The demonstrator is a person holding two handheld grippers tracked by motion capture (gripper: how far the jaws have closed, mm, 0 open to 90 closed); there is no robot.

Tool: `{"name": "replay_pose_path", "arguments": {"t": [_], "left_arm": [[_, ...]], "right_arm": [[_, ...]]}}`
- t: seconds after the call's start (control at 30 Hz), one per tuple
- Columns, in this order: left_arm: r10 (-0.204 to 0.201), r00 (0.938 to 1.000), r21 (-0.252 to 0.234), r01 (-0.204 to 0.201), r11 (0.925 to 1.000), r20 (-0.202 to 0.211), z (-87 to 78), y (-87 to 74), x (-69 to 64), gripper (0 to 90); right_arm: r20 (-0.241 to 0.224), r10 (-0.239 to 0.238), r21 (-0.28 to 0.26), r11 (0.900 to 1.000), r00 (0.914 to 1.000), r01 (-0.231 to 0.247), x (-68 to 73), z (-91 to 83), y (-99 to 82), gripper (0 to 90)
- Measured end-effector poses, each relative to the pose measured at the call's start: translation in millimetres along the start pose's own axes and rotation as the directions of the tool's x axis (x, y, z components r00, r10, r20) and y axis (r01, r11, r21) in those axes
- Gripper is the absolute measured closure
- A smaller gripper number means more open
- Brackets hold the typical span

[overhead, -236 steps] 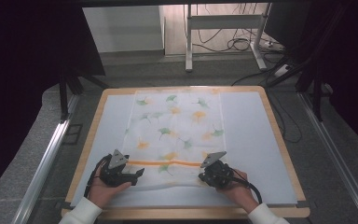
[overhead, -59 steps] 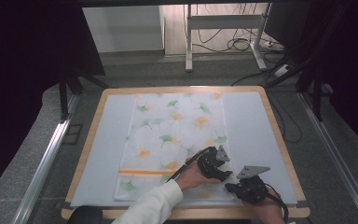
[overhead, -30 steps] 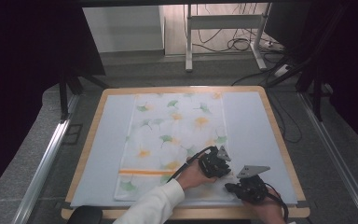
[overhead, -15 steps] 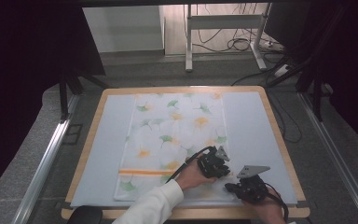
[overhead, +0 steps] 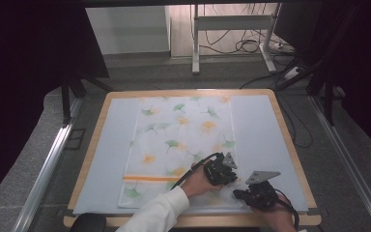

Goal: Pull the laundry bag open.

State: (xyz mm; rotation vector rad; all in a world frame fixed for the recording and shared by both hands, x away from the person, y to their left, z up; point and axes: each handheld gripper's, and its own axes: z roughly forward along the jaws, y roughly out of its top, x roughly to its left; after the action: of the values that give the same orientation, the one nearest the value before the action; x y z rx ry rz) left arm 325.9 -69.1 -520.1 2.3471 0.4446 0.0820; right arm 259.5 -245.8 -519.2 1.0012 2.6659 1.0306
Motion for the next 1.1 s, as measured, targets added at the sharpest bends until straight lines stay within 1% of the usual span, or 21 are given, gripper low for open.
{"name": "replay_pose_path", "arguments": {"t": [0.2, 0.33, 0.43, 0.57, 0.6, 0.63, 0.67, 0.7, 0.73, 0.77, 0.9, 0.93, 1.1], "left_arm": [[-0.007, 1.0, 0.0, 0.007, 1.0, 0.005, -2.6, -2.7, 1.7, 84.8], [-0.015, 0.9998, -0.007, 0.015, 0.9999, 0.012, -1.6, -3.3, 2.5, 84.8], [-0.02, 0.9997, -0.012, 0.02, 0.9997, 0.012, -0.7, -3.1, 2.2, 84.8], [-0.008, 0.9999, -0.008, 0.008, 0.9999, 0.01, -0.2, -2.3, 1.9, 84.9], [-0.006, 0.9999, -0.005, 0.006, 1.0, 0.01, -0.3, -2.1, 2.0, 84.9], [-0.002, 1.0, 0.003, 0.002, 1.0, 0.004, -0.8, -1.6, 1.5, 84.9], [-0.001, 1.0, 0.008, 0.001, 1.0, 0.0, -1.2, -1.1, 0.8, 84.9], [-0.001, 1.0, 0.008, 0.001, 1.0, 0.0, -1.2, -1.1, 0.8, 84.9], [0.006, 1.0, 0.013, -0.005, 0.9999, -0.005, -1.6, -1.0, 0.2, 84.9], [0.012, 0.9999, 0.02, -0.011, 0.9997, -0.008, -2.5, -1.2, 0.4, 84.9], [0.006, 0.9999, 0.018, -0.005, 0.9998, -0.009, -3.3, -2.4, 0.5, 85.0], [0.009, 0.9999, 0.025, -0.009, 0.9996, -0.012, -4.2, -3.2, 0.8, 85.0], [0.001, 1.0, 0.026, -0.001, 0.9997, -0.005, -7.4, -7.0, 3.0, 84.9]], "right_arm": [[0.004, 0.007, 0.001, 1.0, 1.0, -0.007, 0.5, 0.3, 0.2, 89.0], [-0.001, 0.027, 0.0, 0.9996, 0.9996, -0.027, -1.1, -0.1, 0.9, 88.9], [0.023, 0.031, -0.006, 0.9995, 0.9992, -0.031, -2.6, 0.8, 3.2, 88.9], [0.039, 0.03, -0.007, 0.9995, 0.9988, -0.03, -4.1, 3.2, 7.1, 88.9], [0.061, 0.033, -0.003, 0.9994, 0.9976, -0.033, -6.0, 4.6, 9.9, 89.0], [0.063, 0.041, -0.004, 0.9992, 0.9972, -0.041, -8.0, 4.9, 10.1, 89.0], [0.059, 0.059, -0.005, 0.9982, 0.9965, -0.059, -9.1, 4.9, 9.9, 89.1], [0.059, 0.059, -0.005, 0.9982, 0.9965, -0.059, -9.1, 4.9, 9.9, 89.1], [0.059, 0.076, -0.009, 0.9971, 0.9954, -0.075, -11.1, 4.6, 9.2, 89.1], [0.05, 0.108, -0.017, 0.9941, 0.9928, -0.108, -13.4, 4.0, 7.3, 89.1], [0.051, 0.118, -0.018, 0.9929, 0.9917, -0.118, -14.2, 3.8, 6.9, 89.2], [0.051, 0.122, -0.016, 0.9925, 0.9912, -0.121, -14.1, 3.8, 7.0, 89.2], [0.049, 0.132, -0.016, 0.9913, 0.9901, -0.131, -14.3, 3.9, 6.9, 89.3]]}}
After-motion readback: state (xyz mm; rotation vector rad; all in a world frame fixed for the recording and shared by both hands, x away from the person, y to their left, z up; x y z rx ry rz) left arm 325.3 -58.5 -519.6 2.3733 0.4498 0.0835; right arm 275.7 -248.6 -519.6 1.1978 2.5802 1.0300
